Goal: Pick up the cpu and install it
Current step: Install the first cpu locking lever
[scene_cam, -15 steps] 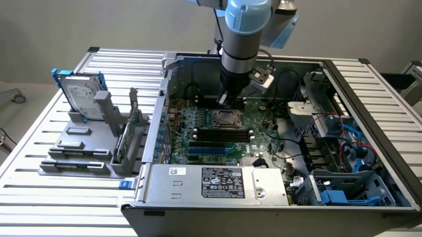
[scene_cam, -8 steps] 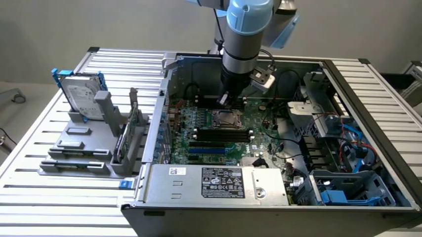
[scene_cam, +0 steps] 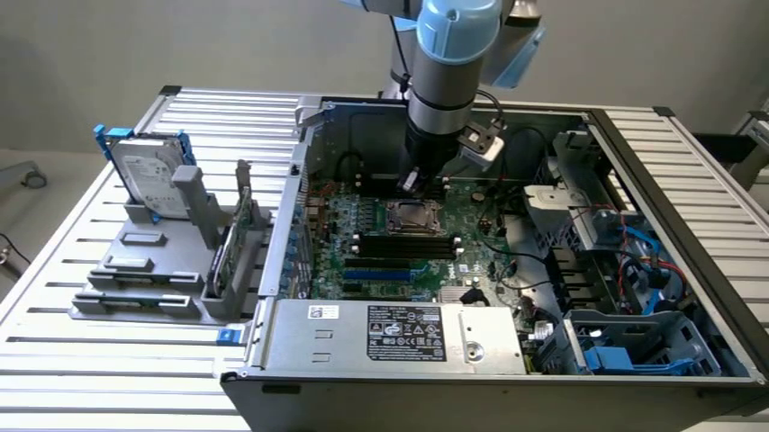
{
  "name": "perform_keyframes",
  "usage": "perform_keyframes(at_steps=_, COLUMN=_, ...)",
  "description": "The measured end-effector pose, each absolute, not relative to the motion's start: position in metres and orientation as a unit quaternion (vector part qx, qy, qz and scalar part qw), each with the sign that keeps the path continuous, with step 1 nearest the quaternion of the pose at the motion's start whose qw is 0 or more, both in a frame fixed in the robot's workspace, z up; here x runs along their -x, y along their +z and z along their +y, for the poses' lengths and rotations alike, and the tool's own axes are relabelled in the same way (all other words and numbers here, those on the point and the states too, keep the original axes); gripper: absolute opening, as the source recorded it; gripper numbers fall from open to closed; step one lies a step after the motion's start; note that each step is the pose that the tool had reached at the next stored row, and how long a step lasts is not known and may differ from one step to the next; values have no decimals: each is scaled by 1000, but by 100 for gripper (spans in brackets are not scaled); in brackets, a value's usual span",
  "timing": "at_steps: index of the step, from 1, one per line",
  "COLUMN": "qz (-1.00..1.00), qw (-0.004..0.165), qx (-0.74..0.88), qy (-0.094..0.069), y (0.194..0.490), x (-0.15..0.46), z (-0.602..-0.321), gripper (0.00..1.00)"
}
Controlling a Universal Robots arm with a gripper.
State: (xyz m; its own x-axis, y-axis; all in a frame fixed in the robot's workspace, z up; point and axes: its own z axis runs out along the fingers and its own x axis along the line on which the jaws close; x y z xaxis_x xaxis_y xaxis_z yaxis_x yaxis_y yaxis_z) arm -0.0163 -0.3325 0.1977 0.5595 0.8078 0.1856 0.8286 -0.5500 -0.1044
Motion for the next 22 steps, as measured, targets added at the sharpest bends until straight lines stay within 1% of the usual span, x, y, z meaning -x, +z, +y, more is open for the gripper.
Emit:
perform_keyframes(at_steps=11, qz=-465, qw=93, qx=878, qy=-57, y=197, x=14, z=-336, gripper=11)
perform_keyframes(at_steps=22, qz=-464, qw=113, qx=877, qy=-60, y=197, x=12, z=-338, gripper=11)
